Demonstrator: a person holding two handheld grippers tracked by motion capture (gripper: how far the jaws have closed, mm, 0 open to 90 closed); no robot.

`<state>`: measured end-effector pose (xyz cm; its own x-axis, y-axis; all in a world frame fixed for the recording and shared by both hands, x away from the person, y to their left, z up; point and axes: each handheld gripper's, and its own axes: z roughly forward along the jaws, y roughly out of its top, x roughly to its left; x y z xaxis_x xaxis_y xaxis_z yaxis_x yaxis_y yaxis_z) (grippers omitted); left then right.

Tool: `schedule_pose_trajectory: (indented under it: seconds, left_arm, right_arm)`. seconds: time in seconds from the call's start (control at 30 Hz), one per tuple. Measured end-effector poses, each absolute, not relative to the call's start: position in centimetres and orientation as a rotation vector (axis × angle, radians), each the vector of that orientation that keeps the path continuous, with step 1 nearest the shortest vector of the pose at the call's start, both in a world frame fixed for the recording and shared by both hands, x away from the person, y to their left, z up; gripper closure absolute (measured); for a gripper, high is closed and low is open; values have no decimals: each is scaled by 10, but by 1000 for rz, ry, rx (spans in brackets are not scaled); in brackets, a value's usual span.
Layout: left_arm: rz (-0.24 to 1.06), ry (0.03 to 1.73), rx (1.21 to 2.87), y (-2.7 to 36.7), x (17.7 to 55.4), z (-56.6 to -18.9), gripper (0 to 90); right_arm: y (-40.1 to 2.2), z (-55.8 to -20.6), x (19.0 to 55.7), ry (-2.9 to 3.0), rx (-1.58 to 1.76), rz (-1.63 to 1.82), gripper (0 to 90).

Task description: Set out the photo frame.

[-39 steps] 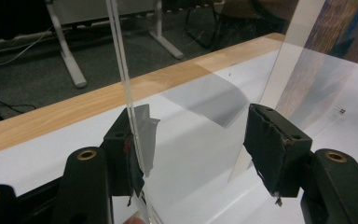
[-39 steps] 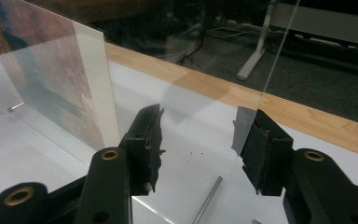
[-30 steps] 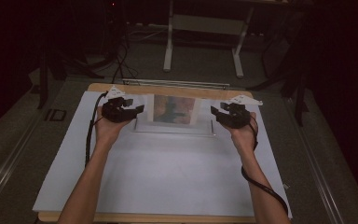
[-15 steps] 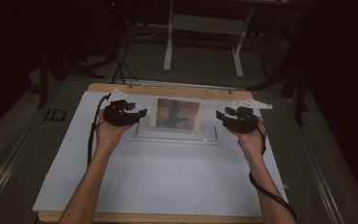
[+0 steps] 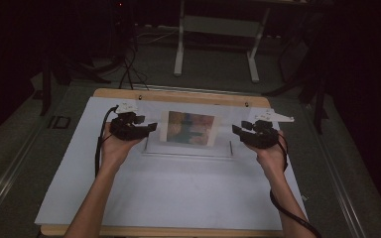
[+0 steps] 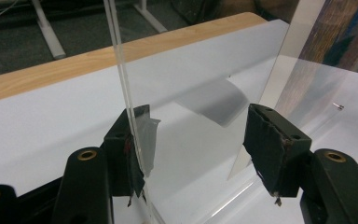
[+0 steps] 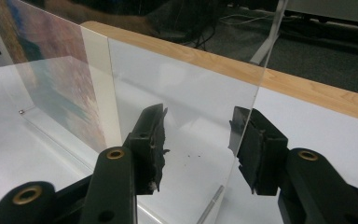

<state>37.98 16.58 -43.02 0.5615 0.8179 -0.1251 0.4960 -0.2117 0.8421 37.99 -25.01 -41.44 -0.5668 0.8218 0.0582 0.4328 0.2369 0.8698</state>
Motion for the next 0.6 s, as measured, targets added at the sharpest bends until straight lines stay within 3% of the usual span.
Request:
schedule_pose_trajectory:
  seconds: [0.6]
  left_arm:
    - [420, 1099, 1902, 165, 368, -433, 405]
  right_arm:
    - [-253, -425, 373, 2140, 1168, 1291, 552]
